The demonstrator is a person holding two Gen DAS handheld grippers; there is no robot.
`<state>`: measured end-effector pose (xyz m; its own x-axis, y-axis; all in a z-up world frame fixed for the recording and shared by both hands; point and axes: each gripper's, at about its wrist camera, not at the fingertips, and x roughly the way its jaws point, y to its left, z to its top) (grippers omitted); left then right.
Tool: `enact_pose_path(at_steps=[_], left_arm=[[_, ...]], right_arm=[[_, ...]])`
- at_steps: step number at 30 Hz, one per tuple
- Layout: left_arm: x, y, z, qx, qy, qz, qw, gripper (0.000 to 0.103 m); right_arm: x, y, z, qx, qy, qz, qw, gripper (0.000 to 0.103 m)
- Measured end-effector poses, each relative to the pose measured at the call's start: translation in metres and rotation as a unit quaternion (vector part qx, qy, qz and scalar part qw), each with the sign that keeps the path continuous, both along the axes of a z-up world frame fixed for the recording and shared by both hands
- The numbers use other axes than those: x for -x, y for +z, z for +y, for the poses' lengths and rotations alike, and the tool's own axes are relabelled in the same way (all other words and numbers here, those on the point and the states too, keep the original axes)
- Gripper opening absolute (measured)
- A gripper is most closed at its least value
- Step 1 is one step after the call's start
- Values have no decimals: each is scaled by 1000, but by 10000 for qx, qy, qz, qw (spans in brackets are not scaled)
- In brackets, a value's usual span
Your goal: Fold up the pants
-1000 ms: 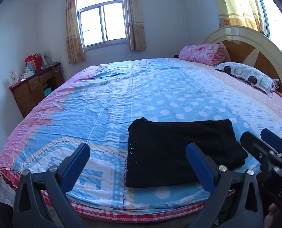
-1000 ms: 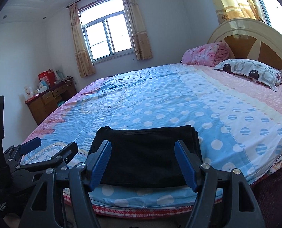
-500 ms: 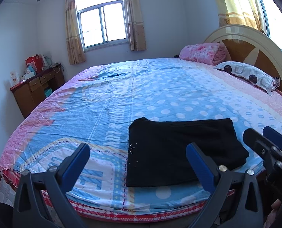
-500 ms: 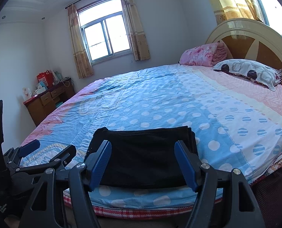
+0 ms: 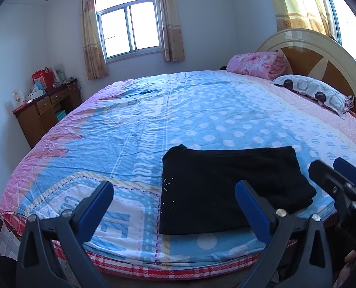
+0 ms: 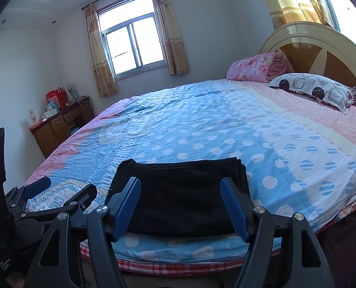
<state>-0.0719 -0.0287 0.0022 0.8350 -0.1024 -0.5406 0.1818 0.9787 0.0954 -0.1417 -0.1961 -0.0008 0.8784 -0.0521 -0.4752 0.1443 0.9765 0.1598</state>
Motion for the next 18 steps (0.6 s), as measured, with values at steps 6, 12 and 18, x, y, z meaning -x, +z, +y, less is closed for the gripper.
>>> enact_pose_path(at_steps=[6, 12, 18], left_arm=[[-1, -5, 0, -175, 162, 20, 9997, 103], [-1, -7, -1, -154, 52, 100, 9998, 103], [-5, -8, 0, -75, 56, 203, 9997, 103]], right_arm=[[0, 0, 0, -4, -5, 1, 10000, 71], [-2, -3, 0, -25, 1, 72, 10000, 71], [-3, -4, -1, -26, 1, 82, 10000, 71]])
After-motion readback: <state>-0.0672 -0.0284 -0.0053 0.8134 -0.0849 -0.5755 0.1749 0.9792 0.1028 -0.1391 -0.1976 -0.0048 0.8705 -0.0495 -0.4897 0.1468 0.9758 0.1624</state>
